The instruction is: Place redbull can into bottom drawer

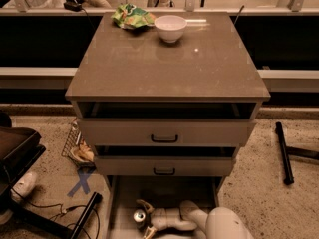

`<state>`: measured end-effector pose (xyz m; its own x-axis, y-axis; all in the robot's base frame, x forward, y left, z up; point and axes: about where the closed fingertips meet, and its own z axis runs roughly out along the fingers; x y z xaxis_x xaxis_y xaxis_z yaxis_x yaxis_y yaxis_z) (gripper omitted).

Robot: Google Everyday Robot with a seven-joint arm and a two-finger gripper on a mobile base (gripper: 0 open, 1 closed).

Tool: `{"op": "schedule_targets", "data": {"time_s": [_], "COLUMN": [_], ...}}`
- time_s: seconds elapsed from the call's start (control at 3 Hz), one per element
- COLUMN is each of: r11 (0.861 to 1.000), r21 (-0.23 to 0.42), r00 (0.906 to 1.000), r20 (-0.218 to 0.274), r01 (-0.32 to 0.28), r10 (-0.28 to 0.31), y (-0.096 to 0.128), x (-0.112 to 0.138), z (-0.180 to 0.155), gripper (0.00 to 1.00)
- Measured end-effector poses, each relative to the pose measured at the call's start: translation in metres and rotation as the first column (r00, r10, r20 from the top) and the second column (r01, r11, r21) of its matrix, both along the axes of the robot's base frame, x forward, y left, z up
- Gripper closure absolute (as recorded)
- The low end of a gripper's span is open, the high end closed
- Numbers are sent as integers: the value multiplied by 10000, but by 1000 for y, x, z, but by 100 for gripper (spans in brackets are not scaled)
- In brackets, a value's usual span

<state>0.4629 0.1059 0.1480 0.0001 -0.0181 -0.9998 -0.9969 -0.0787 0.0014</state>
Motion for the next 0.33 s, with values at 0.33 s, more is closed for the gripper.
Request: {"op": "schedule_targets", "data": {"time_s": [0.33], "r11": [10000], "r21": [1], "r00": [10000], "r20": [-1], "r01": [-1], "r10": [1], "y": [0], "x": [0], "z": [0], "gripper": [0]}}
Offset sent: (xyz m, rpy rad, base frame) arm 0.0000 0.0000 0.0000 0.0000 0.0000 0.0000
